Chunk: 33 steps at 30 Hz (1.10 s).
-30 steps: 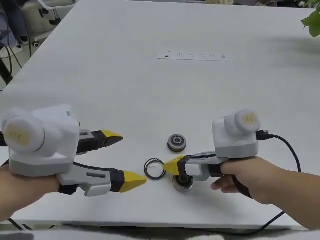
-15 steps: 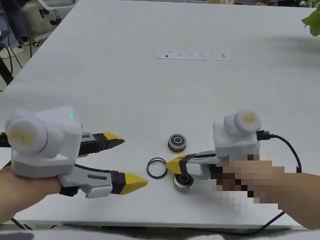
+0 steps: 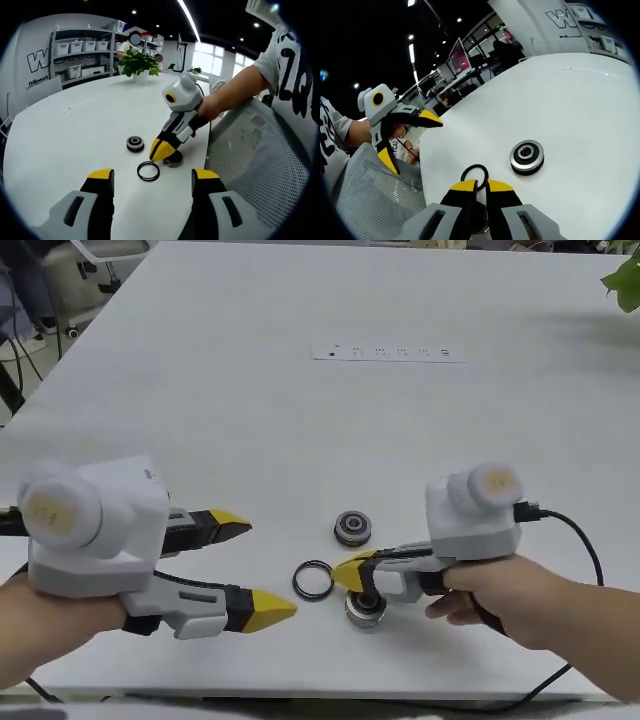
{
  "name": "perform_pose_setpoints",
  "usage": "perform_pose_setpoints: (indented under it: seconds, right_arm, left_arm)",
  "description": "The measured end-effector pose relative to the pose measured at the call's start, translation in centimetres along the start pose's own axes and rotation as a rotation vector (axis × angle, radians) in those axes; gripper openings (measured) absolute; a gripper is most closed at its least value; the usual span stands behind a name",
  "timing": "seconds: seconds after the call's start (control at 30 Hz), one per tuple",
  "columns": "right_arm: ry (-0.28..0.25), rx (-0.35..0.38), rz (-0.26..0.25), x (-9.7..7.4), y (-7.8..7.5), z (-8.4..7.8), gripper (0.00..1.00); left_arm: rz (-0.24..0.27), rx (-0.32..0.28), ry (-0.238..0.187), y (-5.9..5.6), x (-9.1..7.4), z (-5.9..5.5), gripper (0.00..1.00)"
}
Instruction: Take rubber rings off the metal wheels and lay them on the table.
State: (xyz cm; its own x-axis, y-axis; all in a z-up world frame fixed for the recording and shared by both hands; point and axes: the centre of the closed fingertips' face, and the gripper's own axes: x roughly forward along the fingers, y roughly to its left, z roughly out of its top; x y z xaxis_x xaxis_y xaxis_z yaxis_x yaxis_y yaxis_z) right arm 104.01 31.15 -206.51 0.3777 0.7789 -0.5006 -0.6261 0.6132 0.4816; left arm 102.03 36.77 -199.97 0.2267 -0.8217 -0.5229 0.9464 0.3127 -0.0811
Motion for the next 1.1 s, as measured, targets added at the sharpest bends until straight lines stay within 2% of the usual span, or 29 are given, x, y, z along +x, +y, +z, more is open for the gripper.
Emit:
perform_pose_setpoints:
  seconds: [0.33,0.53,0.8,1.1]
  right_arm:
    - [-0.072,-0.005,-0.022,-1.3,-0.7,2.1,0.07]
    - [-0.103,-0.022,-0.054,-2.2,-1.8,3.0,0.08]
    - [-0.08,-0.095,-0.102,-2.5,-2.4,2.7,0.12]
    - [-0.084,-0.111,-0.142,-2.7,-3.9,2.8,0.15]
  left_arm:
    - [0.008,-0.005,0.001,0.8,0.1,0.3,0.6]
    - [0.015,-0.002,0.007,1.6,0.4,0.5,0.6]
    - [0.019,-0.017,0.001,2.7,1.4,1.1,0.59]
    - [0.013,-0.036,0.012,3.4,2.7,1.2,0.57]
